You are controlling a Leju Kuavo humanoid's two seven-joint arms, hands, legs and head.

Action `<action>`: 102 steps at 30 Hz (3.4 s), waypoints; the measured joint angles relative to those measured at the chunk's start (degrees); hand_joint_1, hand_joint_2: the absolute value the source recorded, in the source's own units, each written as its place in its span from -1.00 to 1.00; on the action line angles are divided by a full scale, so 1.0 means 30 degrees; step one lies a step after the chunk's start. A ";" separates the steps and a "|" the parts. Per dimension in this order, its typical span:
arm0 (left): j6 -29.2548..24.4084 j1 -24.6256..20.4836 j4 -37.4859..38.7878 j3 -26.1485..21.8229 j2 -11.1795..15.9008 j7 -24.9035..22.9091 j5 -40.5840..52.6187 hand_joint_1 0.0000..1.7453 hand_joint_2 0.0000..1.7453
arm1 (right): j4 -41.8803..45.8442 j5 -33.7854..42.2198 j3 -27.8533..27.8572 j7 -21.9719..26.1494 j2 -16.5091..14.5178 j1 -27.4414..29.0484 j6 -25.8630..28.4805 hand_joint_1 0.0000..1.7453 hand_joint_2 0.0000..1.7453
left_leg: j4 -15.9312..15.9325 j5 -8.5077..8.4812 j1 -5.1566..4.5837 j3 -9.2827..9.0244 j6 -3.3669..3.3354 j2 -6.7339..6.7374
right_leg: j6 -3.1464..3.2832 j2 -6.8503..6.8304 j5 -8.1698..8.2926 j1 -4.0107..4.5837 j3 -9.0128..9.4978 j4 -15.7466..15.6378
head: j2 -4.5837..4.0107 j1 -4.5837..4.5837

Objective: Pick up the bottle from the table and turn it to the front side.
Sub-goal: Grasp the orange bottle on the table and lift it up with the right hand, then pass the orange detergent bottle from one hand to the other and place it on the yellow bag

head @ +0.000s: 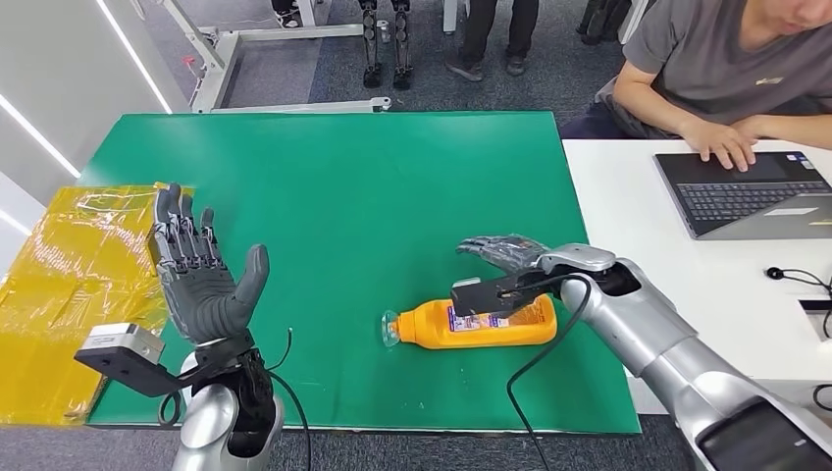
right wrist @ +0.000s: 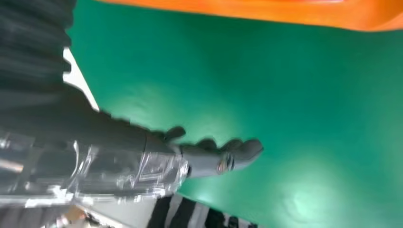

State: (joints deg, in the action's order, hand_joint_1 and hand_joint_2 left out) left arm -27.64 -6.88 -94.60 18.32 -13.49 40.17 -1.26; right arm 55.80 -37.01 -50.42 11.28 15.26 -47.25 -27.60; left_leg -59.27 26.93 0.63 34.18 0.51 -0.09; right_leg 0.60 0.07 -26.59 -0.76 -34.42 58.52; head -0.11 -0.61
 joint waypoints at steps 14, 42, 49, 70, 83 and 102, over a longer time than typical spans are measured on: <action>0.0138 -0.0028 0.0000 0.0000 0.0005 0.0000 -0.0095 -1.00 1.00 | -0.2401 0.1340 -0.2072 0.0401 -0.0628 -0.1305 -0.0217 -1.00 1.00 | -0.0001 0.0000 -0.0001 -0.0044 -0.0001 0.0000 | -0.0001 -0.0001 0.0001 0.0002 0.0044 -0.0008 | 0.0000 0.0002; -0.0309 0.0041 0.0000 -0.0018 0.0022 0.0000 -0.0068 -1.00 1.00 | -0.2561 0.3067 -0.4363 -0.0140 -0.0315 -0.0942 -0.1292 -1.00 1.00 | -0.0005 -0.0001 0.0000 -0.0043 -0.0001 0.0001 | -0.0017 0.0003 0.0015 0.0002 0.0036 -0.0006 | 0.0000 0.0000; -0.0526 0.0065 0.0000 -0.0033 0.0022 0.0000 -0.0031 -1.00 1.00 | -0.2789 0.2619 -0.5054 -0.0583 -0.0080 -0.0952 -0.0984 -1.00 1.00 | -0.0006 -0.0001 -0.0001 -0.0040 -0.0002 0.0000 | -0.0017 0.0002 0.0015 0.0002 0.0039 -0.0006 | 0.0000 0.0002; -0.0288 0.0270 -0.0011 -0.0044 0.0015 0.0000 0.0104 -1.00 1.00 | -0.3028 0.1041 -0.5571 -0.1355 0.0618 -0.0447 0.3230 1.00 1.00 | -0.0010 -0.0001 -0.0001 -0.0097 -0.0003 0.0004 | -0.0019 0.0003 0.0016 0.0002 0.0096 -0.0017 | 0.0000 0.0002; -0.0771 0.1155 -0.1024 -0.0067 0.0026 0.0000 0.0543 -1.00 1.00 | -0.1109 0.2410 -0.1171 -0.0657 -0.0321 0.2818 1.0680 1.00 1.00 | 0.0006 0.0001 0.0005 -0.0044 -0.0001 0.0000 | -0.0016 0.0003 0.0011 0.0008 0.0050 -0.0003 | 0.0000 0.0000; 0.3649 0.1562 -0.1211 -0.0248 -0.0446 0.0000 -0.1051 -1.00 1.00 | 0.3568 0.4465 0.5855 0.4143 -0.5076 0.8561 1.8007 1.00 1.00 | 0.0014 0.0011 0.0003 -0.0031 -0.0003 -0.0013 | -0.0016 -0.0012 -0.0015 0.0011 0.0029 -0.0011 | 0.0000 0.0000</action>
State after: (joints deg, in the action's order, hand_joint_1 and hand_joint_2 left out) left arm -16.69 -2.19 -98.23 17.57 -14.82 40.17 -4.41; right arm 66.50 -23.61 -32.86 23.71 0.03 -21.57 26.42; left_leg -59.23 26.96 0.64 34.09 0.50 -0.13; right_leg 0.55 0.03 -26.64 -0.72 -34.33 58.49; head -0.11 -0.61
